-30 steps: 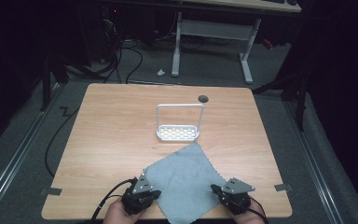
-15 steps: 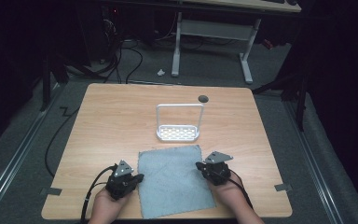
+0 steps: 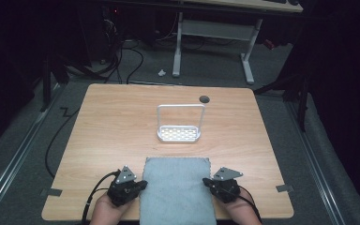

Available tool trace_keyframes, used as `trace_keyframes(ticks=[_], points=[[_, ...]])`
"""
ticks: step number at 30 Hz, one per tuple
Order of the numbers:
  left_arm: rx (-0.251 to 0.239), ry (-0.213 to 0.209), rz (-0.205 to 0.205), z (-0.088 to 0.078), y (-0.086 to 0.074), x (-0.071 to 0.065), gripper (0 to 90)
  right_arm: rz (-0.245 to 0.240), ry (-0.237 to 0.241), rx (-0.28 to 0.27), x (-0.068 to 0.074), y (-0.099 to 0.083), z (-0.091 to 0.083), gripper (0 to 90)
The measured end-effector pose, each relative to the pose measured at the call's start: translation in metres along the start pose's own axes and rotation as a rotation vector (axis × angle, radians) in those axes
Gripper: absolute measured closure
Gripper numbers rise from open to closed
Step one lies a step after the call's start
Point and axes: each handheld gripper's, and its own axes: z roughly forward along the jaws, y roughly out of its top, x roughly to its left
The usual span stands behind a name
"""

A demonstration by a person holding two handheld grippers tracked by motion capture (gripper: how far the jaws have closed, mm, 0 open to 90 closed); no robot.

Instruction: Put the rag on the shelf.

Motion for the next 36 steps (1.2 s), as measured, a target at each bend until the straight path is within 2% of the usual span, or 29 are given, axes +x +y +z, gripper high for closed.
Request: trace_keyframes(ticks=[3,4,6,8,10,11,15,16,19,22,24,27,28,30,33,36], points=[[0.004,-0.008,-0.004,-0.001,0.0,-0.001,84.8,-0.004,0.001,0.005,0.003,-0.001,-0.002,90.0],[-0.003,0.006,-0.002,-0.002,0.0,-0.001,83.2,-0.011,-0.006,-0.002,0.004,-0.001,-0.003,89.6],[-0.021,0.036,-0.002,-0.003,0.001,0.003,78.8,0.001,-0.006,-0.06,0.004,0.001,-0.007,87.4],[-0.051,0.052,-0.03,-0.003,0.004,0.011,73.0,0.006,-0.022,-0.096,0.002,0.002,-0.011,83.5],[-0.081,0.079,-0.089,-0.002,0.011,0.024,67.7,0.011,-0.031,-0.108,-0.002,0.002,-0.013,80.9],[-0.089,0.084,-0.104,-0.001,0.014,0.028,64.6,0.008,-0.044,-0.108,-0.005,0.0,-0.013,79.0],[-0.101,0.135,-0.124,0.012,0.03,0.037,63.5,0.012,-0.071,-0.122,-0.013,-0.004,-0.014,75.4],[-0.102,0.138,-0.127,0.015,0.034,0.037,63.3,0.019,-0.083,-0.127,-0.015,-0.005,-0.015,74.9],[-0.067,0.174,-0.088,0.028,0.044,0.038,61.8,0.061,-0.09,-0.142,-0.022,-0.007,-0.017,73.9],[-0.044,0.183,-0.087,0.038,0.049,0.039,60.5,0.083,-0.101,-0.147,-0.024,-0.007,-0.019,74.3],[-0.017,0.208,-0.079,0.042,0.052,0.039,61.6,0.083,-0.103,-0.152,-0.025,-0.007,-0.02,74.8],[-0.022,0.205,-0.095,0.043,0.052,0.04,67.3,0.085,-0.107,-0.159,-0.025,-0.007,-0.02,74.4],[-0.024,0.209,-0.085,0.044,0.052,0.04,73.4,0.097,-0.105,-0.156,-0.025,-0.006,-0.019,72.6],[-0.03,0.217,-0.059,0.045,0.051,0.038,75.4,0.113,-0.099,-0.153,-0.025,-0.006,-0.017,72.4],[-0.055,0.202,-0.059,0.048,0.049,0.038,83.7,0.126,-0.103,-0.128,-0.026,-0.005,-0.009,70.3],[-0.065,0.202,-0.037,0.049,0.048,0.035,87.1,0.133,-0.112,-0.12,-0.028,-0.001,-0.004,67.6]])
